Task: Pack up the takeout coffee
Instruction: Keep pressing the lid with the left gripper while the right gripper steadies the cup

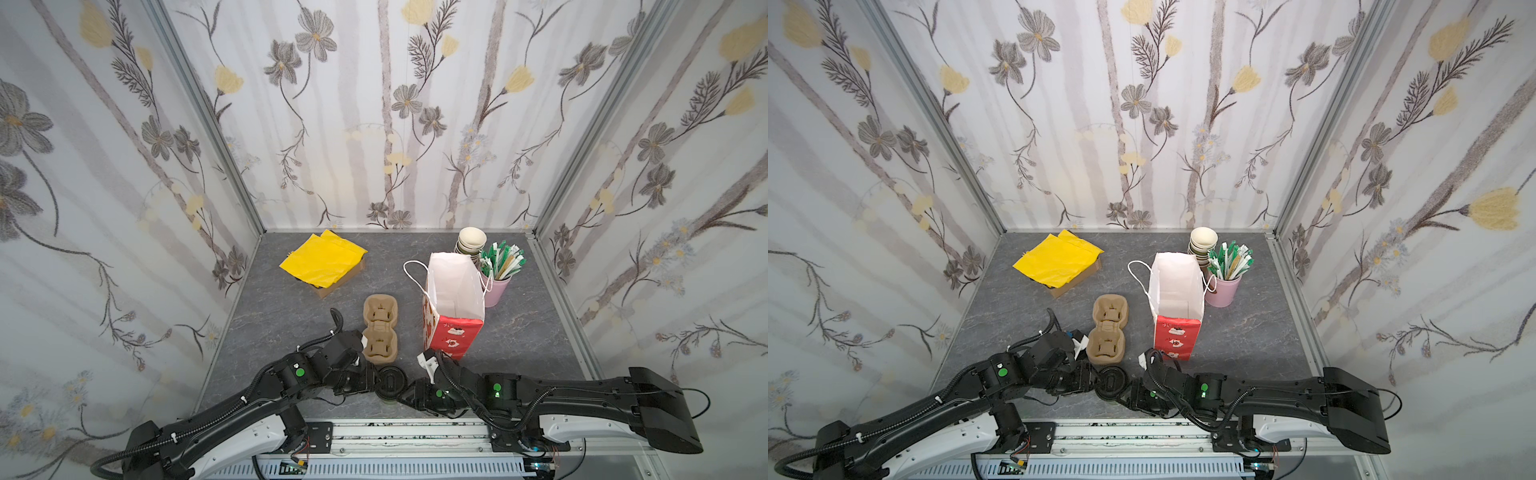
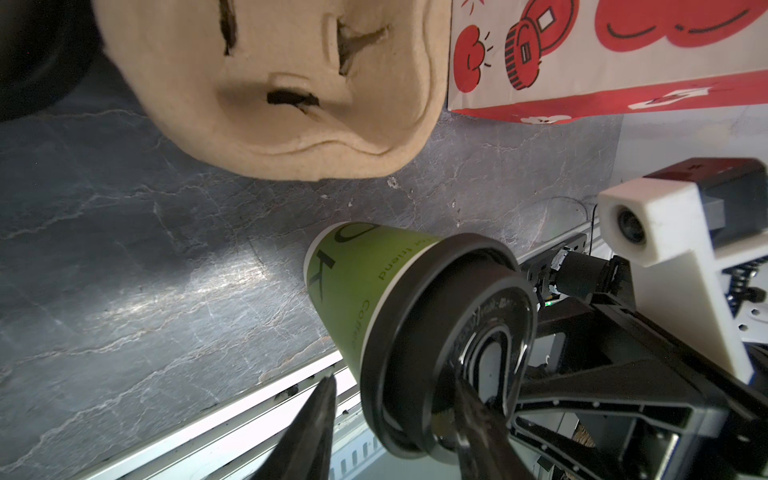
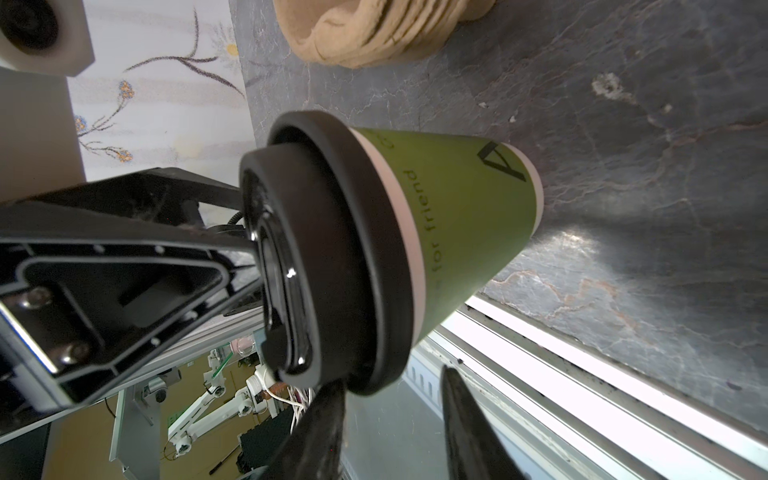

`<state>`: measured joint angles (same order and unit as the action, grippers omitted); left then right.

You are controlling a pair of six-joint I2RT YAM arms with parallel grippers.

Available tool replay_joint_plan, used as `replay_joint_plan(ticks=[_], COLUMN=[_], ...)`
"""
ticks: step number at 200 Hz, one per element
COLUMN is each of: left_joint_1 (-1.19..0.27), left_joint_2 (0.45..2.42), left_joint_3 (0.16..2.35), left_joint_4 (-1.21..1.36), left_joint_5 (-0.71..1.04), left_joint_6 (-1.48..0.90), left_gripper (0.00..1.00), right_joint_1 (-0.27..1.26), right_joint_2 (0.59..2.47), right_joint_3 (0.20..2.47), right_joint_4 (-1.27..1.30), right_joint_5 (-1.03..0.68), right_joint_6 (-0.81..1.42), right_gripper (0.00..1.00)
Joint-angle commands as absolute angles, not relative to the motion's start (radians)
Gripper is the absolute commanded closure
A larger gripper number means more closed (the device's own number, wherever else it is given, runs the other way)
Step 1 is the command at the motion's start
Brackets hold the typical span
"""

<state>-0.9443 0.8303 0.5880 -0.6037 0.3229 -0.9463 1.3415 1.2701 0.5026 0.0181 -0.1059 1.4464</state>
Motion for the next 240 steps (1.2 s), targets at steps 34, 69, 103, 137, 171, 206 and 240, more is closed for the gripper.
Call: replay_joint_plan(ticks=[34, 69, 103, 137, 171, 206, 240], left_joint_1=[-0.943, -0.944, -0.944, -0.944, -0.944, -0.943, -0.942], left_joint_2=[0.829, 0.832, 0.83, 0.829, 0.827, 0.829, 0.837], left_joint_3=[0.581, 0.584, 0.584, 0.586, 0.584, 0.586, 0.59], left_joint_4=[-0.645, -0.644, -0.647, -0.647, -0.647, -0.647, -0.647], left_joint_5=[0.308, 0.314, 0.318, 0.32, 0.322, 0.322, 0.32], left_joint_6=[-0.95, -0.943, -0.943, -0.943, -0.943, -0.939, -0.934], left_gripper=[0.54, 0.55, 0.55, 0.56, 0.57, 0.57, 0.58], right_joint_1=[1.336, 1.304, 1.279, 1.275, 1.275, 1.276, 1.276], right_joint_2=[1.145, 1.108, 1.131, 1.196, 1.232, 1.261, 1.275], right_joint_3=[0.533, 0.549, 0.575, 0.576, 0.566, 0.559, 0.557], right_joint_4=[-0.068, -0.113, -0.101, -0.043, -0.02, -0.009, -0.019], right_joint_5=[-0.021, 0.081, 0.174, 0.137, 0.112, 0.093, 0.085], right_joint_6=[1.378, 1.4, 1.44, 1.443, 1.451, 1.455, 1.455], right_gripper=[0.46, 0.58, 0.75, 0.79, 0.82, 0.84, 0.86])
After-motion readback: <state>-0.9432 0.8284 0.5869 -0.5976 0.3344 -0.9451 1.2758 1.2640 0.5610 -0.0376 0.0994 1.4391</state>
